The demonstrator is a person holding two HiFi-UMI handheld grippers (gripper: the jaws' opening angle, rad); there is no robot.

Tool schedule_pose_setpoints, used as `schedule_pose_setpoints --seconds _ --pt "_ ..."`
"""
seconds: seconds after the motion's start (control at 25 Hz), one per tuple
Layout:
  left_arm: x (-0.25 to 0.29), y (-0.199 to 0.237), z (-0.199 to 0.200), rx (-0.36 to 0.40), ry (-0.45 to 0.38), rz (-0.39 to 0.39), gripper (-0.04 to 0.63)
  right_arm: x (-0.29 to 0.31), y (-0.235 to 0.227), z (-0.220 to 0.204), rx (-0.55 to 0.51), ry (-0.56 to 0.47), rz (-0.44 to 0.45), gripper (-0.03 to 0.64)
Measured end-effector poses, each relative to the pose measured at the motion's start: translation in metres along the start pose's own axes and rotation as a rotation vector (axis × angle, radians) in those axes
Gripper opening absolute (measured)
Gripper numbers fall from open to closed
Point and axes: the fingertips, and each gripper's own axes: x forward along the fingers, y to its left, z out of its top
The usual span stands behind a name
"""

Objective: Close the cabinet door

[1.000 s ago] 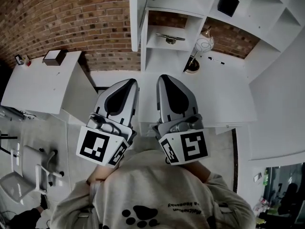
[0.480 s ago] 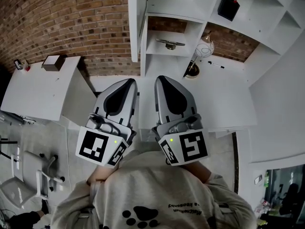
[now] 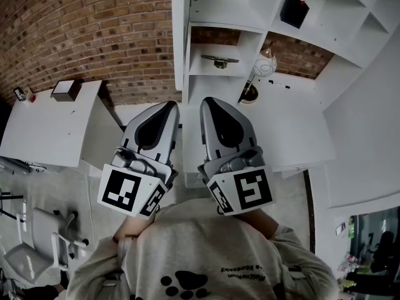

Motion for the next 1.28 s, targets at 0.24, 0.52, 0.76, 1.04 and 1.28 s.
schedule_pose_setpoints --seconds 0.24,0.52,0.76,1.04,1.28 --pt "0.004 0.006 0.012 0.018 -0.014 -0.018 0.007 0.009 -0.007 0.009 0.013 -0.009 -0.019 0.018" --pt "0.012 0.011 0.027 0.067 -0.038 -0.029 0.006 0.021 -0.002 0.027 -0.046 -0.045 -0.001 0.018" --pt "0.018 0.015 0.046 0.075 -0.071 -0.06 0.007 0.032 0.004 0.044 -0.084 -0.074 0.018 0.018" --pt "0.02 0.016 0.065 0.117 -0.097 -0.09 0.008 0.044 0.005 0.068 -0.131 -0.11 0.024 0.018" --pt "0.025 0.023 0.078 0.152 -0.117 -0.077 0.008 0.052 0.009 0.081 -0.168 -0.131 0.034 0.018"
